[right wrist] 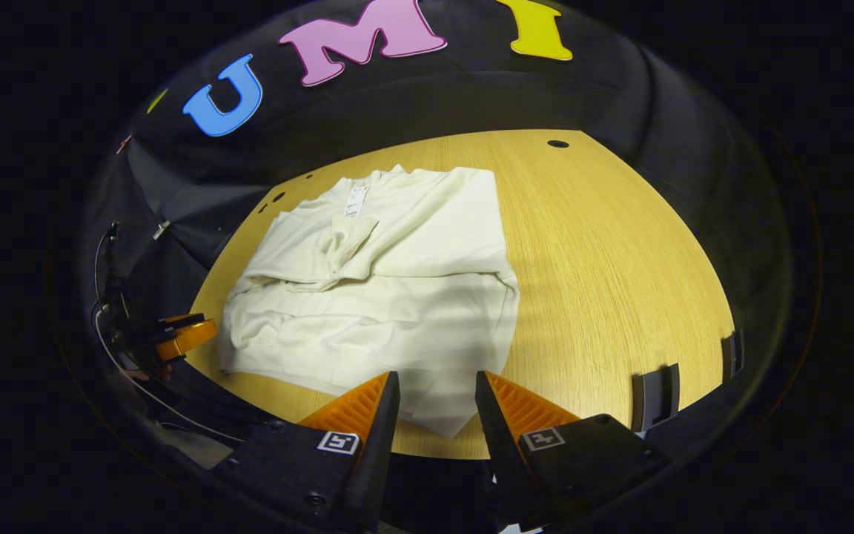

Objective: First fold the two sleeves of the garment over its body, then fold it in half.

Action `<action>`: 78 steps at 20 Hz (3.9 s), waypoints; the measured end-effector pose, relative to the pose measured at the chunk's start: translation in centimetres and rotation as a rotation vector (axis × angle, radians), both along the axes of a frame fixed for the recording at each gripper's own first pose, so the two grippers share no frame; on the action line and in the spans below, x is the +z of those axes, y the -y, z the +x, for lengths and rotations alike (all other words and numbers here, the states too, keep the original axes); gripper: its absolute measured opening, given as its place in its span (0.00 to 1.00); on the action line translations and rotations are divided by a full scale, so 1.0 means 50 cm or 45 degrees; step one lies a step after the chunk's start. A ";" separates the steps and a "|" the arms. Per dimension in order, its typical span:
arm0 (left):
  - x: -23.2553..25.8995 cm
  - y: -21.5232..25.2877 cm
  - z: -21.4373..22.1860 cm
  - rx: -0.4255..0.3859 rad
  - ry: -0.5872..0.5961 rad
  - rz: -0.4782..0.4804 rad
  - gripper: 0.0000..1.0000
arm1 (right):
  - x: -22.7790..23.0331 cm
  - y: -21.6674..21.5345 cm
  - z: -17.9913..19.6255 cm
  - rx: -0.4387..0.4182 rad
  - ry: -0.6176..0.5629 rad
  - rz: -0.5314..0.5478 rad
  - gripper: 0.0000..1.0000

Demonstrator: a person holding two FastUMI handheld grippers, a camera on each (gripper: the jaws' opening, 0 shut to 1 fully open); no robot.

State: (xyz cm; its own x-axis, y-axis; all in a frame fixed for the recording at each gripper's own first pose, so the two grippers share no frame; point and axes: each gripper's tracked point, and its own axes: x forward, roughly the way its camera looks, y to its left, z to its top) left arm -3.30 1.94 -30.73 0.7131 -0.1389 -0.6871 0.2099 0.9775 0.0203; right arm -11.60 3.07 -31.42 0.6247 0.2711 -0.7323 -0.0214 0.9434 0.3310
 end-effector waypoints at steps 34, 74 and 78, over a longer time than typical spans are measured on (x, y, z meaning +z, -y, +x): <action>-0.068 -0.010 -0.034 0.063 -0.182 -0.042 0.06 | -0.073 -0.054 0.005 0.100 -0.078 -0.079 0.07; -0.068 0.026 0.027 0.065 -0.289 -0.126 0.46 | 0.209 -0.058 0.303 -0.052 0.307 0.219 0.06; -0.103 0.022 0.043 0.119 -0.334 -0.079 0.64 | 0.208 -0.058 0.300 -0.046 0.307 0.218 0.06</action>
